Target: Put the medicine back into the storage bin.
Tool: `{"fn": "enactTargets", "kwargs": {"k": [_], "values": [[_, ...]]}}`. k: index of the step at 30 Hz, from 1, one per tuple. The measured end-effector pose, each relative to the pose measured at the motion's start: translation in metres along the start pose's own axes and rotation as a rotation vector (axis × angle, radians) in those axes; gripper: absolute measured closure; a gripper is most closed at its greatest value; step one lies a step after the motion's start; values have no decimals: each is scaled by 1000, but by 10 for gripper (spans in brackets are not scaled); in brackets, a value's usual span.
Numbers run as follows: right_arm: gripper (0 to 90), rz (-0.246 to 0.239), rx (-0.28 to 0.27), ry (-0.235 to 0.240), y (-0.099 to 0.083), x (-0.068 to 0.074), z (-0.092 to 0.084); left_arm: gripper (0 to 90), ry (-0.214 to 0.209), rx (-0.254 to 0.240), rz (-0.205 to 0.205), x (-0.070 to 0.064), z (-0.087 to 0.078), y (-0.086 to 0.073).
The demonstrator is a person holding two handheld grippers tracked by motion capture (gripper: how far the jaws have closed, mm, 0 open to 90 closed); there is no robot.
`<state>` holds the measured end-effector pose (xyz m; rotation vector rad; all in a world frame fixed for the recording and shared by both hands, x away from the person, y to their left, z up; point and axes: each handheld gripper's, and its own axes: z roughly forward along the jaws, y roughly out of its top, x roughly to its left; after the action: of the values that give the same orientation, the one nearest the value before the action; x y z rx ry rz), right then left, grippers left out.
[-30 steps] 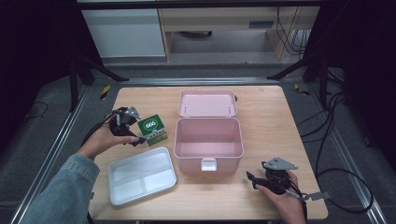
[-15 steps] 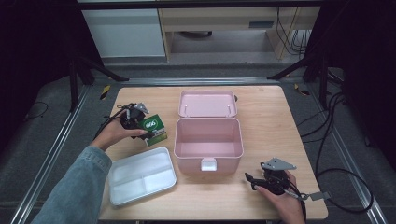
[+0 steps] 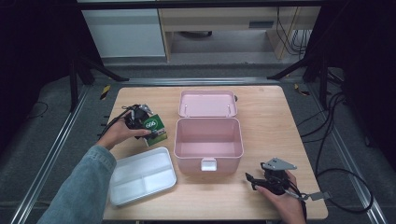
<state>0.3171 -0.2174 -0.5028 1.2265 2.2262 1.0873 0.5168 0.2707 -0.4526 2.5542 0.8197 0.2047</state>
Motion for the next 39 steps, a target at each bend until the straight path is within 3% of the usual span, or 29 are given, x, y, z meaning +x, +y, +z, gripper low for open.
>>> {"fn": "enactTargets", "kwargs": {"k": [7, 10, 15, 18, 24, 31, 39], "values": [[256, -1, 0, 0, 0, 0, 0, 151, 2, 19, -7, 0, -4, 0], [258, -1, -2, 1, 0, 1, 0, 159, 8, 19, 9, -1, -6, 0], [260, 0, -4, -1, 1, -1, -1, 163, 7, -23, 6, -3, -16, 2], [260, -1, -5, -2, 1, -1, -1, 163, 26, -19, 25, -5, -28, 5], [264, -1, -1, -9, 1, -2, 0, 163, 52, -64, 69, -17, -63, 13], [265, -2, 0, -13, 2, -2, 1, 163, 63, -108, 106, -29, -92, 17], [267, -1, -3, -18, 3, -2, 0, 163, 75, -128, 133, -38, -112, 27]]}}
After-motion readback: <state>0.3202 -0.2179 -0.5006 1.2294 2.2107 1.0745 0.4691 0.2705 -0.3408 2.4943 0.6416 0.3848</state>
